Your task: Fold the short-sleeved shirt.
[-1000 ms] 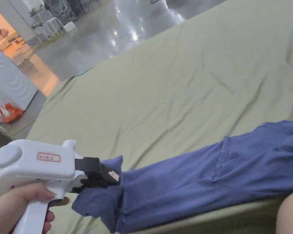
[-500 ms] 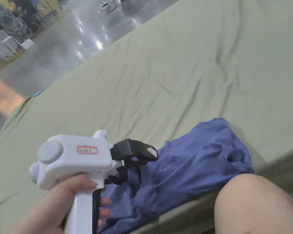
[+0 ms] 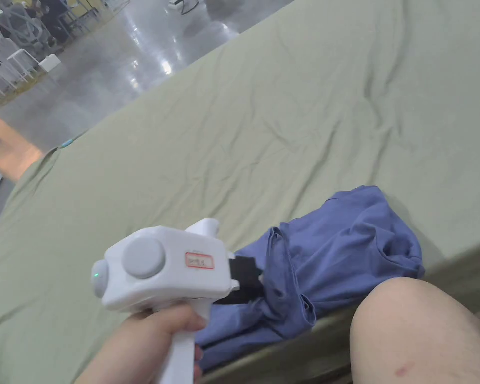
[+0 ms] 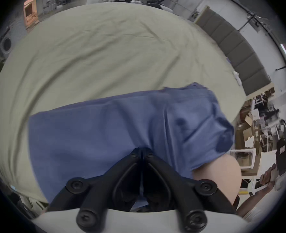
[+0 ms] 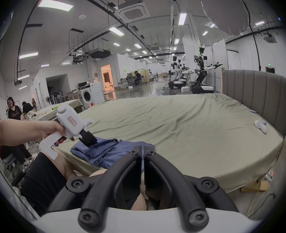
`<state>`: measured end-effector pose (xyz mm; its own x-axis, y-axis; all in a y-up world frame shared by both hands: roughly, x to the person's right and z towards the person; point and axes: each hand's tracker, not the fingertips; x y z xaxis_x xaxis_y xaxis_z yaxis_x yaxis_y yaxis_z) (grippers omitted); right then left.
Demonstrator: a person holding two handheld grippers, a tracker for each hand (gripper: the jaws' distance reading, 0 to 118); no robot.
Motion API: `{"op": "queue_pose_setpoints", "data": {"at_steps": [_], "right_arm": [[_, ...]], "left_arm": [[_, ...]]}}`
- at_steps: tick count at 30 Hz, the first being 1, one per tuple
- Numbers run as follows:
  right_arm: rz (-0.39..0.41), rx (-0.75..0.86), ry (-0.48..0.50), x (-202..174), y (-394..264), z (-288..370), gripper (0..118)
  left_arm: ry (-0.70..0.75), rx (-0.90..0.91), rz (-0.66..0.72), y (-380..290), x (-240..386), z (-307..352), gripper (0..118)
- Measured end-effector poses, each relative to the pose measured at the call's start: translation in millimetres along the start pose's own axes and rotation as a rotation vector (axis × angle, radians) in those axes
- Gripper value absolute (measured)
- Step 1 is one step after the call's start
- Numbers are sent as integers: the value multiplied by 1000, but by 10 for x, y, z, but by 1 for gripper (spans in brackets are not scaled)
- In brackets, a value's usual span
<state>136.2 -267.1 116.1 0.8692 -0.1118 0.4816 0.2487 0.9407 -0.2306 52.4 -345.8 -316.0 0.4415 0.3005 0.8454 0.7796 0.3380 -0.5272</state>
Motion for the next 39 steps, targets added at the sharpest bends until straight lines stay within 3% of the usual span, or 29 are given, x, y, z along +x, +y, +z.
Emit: {"op": "queue_pose_setpoints", "data": {"at_steps": [2,6,9,12,14,15,16,18,22,24,26,29,31,36,39], "right_arm": [[9,-6,-10,-19,11,25,5],[3,-23,-35,-62,67,36,5],[9,-35,-34,-134,152,41,5],[52,-51,-30,-289,253,-15,5],[68,-61,-32,-380,310,-61,5],[76,-65,-31,-419,336,-79,5],[85,-68,-26,-489,370,-116,5],[100,-77,-25,-578,406,-157,5],[122,-103,-38,-724,413,-216,5],[107,-127,-34,-772,402,-275,5],[108,-142,-25,-823,399,-344,5],[128,-155,-10,-901,425,-459,5],[130,-154,7,-935,465,-496,5],[145,-122,49,-960,503,-554,5],[122,-105,74,-920,452,-611,5]], "left_arm": [[-21,-4,-65,24,162,-5,2],[-291,22,-2,-47,104,336,2],[-241,200,-40,-174,-399,854,2],[-327,301,83,-446,-1169,1169,8],[-360,292,184,-619,-1702,1174,87],[-393,260,244,-689,-1943,1116,111],[-447,220,270,-752,-2151,1001,117],[-539,236,333,-844,-2452,790,117],[-576,231,475,-817,-2720,284,116],[-740,286,463,-751,-2685,122,108],[-736,271,420,-652,-2514,45,7],[-500,212,323,-637,-2248,-104,7],[-623,211,389,-613,-2361,-82,7],[-516,250,399,-635,-2715,402,7],[-375,250,431,-691,-2915,816,7]]}}
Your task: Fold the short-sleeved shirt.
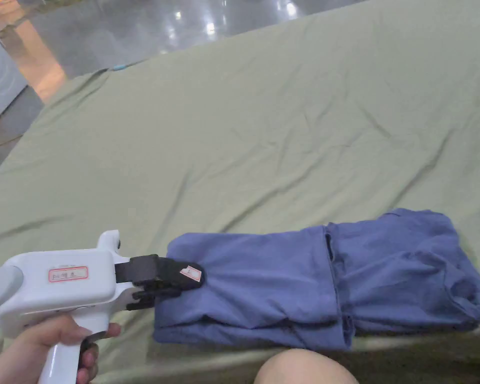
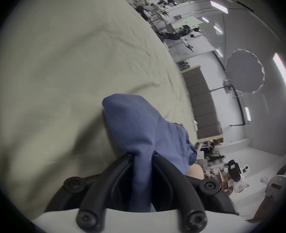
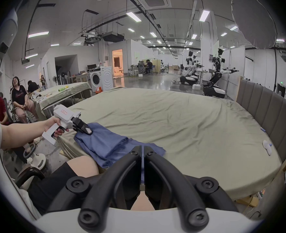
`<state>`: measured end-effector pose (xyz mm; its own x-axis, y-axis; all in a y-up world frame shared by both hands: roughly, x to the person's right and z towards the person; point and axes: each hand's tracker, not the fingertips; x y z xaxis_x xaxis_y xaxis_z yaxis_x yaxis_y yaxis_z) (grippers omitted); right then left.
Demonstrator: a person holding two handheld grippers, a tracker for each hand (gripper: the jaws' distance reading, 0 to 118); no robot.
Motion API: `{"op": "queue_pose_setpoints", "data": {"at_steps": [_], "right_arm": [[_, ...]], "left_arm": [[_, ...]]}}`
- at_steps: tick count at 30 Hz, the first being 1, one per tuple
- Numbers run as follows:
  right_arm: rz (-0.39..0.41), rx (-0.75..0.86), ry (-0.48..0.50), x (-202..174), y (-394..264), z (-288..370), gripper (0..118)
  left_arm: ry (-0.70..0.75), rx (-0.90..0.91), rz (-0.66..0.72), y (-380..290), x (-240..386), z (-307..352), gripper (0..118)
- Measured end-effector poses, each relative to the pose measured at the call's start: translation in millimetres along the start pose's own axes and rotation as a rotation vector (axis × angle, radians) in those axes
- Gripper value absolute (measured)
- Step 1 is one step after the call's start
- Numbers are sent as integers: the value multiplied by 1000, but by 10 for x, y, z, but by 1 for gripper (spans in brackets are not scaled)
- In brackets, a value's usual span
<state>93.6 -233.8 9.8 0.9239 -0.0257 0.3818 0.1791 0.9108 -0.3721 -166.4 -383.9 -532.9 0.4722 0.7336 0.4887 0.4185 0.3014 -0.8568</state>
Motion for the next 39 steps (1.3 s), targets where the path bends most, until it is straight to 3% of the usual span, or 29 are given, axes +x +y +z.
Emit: {"op": "queue_pose_setpoints", "data": {"at_steps": [4,10,15,24,25,26,27,28,29,30,31,34,36,38,39], "right_arm": [[-27,22,43,77,-126,-1,5],[-79,55,79,236,-269,-2,5],[-127,93,103,361,-388,82,5],[-161,148,50,587,-489,555,5],[-161,150,40,596,-502,609,5],[-161,151,32,607,-515,657,5],[-165,151,22,620,-531,703,5],[-168,149,18,635,-544,738,5],[-168,146,14,645,-544,763,5],[-167,142,4,652,-550,787,5],[-165,139,-7,658,-555,802,5],[-168,134,-21,674,-562,819,5],[-172,136,-19,663,-540,813,5],[-169,138,-6,632,-508,787,5],[-160,138,1,602,-486,760,5]], "left_arm": [[190,81,57,139,117,659,7],[304,84,-37,189,1263,954,7],[350,-22,-161,89,2167,422,7],[377,-221,-226,-103,2575,-1145,9],[404,-248,-229,-137,2584,-1310,14],[419,-275,-241,-162,2590,-1448,29],[414,-288,-256,-184,2596,-1585,29],[406,-286,-253,-216,2596,-1675,38],[386,-289,-236,-229,2592,-1742,64],[336,-295,-213,-251,2596,-1809,96],[306,-318,-215,-275,2611,-1834,105],[251,-292,-278,-252,2714,-1674,105],[267,-260,-339,-282,2760,-1446,96],[356,-223,-444,-289,2666,-1242,50],[446,-217,-504,-298,2576,-1192,15]]}}
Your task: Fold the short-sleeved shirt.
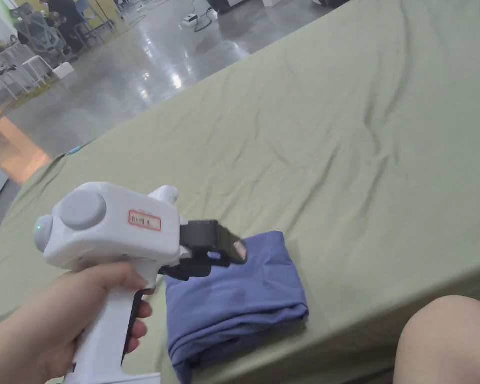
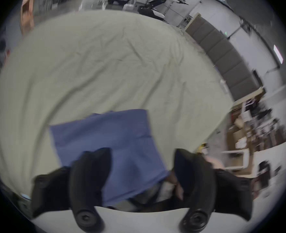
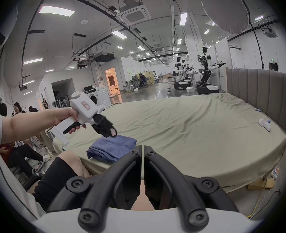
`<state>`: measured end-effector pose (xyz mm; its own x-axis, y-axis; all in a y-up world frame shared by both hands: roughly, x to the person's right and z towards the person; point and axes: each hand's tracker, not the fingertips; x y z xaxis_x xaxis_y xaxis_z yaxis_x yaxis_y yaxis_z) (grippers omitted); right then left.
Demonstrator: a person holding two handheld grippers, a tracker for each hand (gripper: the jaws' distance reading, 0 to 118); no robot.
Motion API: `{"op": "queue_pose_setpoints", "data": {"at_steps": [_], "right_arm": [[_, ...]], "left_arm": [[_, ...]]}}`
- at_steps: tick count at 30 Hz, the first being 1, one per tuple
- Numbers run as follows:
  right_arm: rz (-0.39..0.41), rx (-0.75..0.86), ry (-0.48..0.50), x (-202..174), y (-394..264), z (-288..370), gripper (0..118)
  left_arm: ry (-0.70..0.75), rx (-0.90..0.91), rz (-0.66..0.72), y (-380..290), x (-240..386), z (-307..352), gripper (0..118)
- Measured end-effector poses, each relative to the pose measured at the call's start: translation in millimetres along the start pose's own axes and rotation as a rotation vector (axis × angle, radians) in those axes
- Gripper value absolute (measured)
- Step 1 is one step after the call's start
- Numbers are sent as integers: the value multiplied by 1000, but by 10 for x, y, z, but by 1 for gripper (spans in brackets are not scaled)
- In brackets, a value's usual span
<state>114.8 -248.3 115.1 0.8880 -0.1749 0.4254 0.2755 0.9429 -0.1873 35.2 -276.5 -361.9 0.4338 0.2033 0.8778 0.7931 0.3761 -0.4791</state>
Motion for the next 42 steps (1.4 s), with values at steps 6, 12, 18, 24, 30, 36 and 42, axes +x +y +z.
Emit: {"op": "queue_pose_setpoints", "data": {"at_steps": [6,12,18,24,30,36,42], "right_arm": [[44,-24,44,-193,59,-146,5],[93,-77,56,-395,156,-283,5],[165,-195,249,-620,521,-878,5],[20,-470,399,-749,585,-2528,5],[-70,-768,311,-542,-422,-3739,5],[-270,-708,381,-177,-652,-3677,5],[-215,-710,356,-293,-572,-3638,4]], "left_arm": [[-44,-60,157,-337,-414,-474,0],[-54,-40,116,-325,-257,-813,0],[-239,117,134,-402,-608,13,0],[-315,335,213,-994,-1261,655,0],[-486,350,364,-1385,-1745,141,0],[-724,255,510,-1220,-1888,-587,118],[-835,195,436,-863,-1578,-1087,75]]}}
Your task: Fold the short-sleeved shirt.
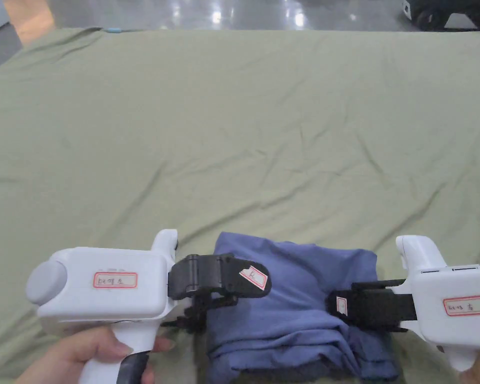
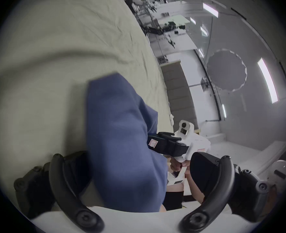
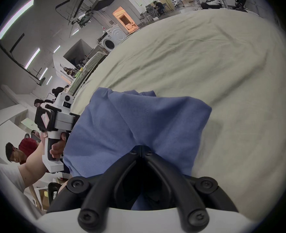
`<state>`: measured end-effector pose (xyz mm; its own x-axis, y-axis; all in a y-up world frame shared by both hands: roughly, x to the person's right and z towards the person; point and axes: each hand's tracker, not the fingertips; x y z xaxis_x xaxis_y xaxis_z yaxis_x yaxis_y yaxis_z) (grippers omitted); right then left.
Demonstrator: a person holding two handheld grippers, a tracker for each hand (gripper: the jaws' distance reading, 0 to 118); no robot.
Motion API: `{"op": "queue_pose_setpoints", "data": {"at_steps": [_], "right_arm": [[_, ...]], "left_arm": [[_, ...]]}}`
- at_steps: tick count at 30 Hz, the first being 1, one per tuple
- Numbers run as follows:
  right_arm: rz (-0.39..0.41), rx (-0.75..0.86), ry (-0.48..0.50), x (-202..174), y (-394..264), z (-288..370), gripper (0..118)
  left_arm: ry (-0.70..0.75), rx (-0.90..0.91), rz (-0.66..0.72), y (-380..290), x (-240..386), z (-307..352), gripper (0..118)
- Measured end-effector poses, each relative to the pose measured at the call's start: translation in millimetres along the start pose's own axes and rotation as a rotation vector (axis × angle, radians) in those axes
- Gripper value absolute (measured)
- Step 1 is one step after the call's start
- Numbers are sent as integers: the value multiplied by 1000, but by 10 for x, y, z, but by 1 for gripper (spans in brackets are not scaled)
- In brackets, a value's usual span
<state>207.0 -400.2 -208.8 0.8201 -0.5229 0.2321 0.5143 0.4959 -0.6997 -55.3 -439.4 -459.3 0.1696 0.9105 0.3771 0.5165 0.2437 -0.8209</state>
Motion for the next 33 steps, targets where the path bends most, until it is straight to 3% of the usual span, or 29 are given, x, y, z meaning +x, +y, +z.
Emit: {"op": "queue_pose_setpoints", "data": {"at_steps": [1,3,6,11,19,21,25,27,28,29,31,33], "right_arm": [[12,1,-7,-35,2,24,4],[60,4,-29,-138,8,122,4],[69,50,17,-306,-4,331,4],[145,108,27,-671,13,645,4],[192,186,47,-1084,-94,803,4],[173,197,58,-1112,-117,771,4],[170,180,42,-1430,-123,605,4],[188,167,21,-1513,-126,574,4],[192,163,18,-1377,-133,631,4],[195,163,18,-1354,-134,654,4],[207,165,5,-1393,-126,701,4],[245,174,-23,-1415,-113,766,4]], "left_arm": [[16,-14,-32,1,82,-67,25],[219,-8,-132,39,132,-97,25],[178,-44,-87,106,156,61,25],[438,-63,-233,337,396,906,25],[1006,-54,-256,904,320,2911,25],[1109,-61,-246,1077,147,3236,25],[1489,-121,-314,1280,-245,3581,25],[1554,-128,-247,1314,-475,3688,25],[1511,-99,-173,1313,-591,3746,27],[1476,-70,-137,1306,-660,3778,45],[1463,16,-108,1235,-721,3832,118],[1568,123,-142,1169,-650,3862,118]]}}
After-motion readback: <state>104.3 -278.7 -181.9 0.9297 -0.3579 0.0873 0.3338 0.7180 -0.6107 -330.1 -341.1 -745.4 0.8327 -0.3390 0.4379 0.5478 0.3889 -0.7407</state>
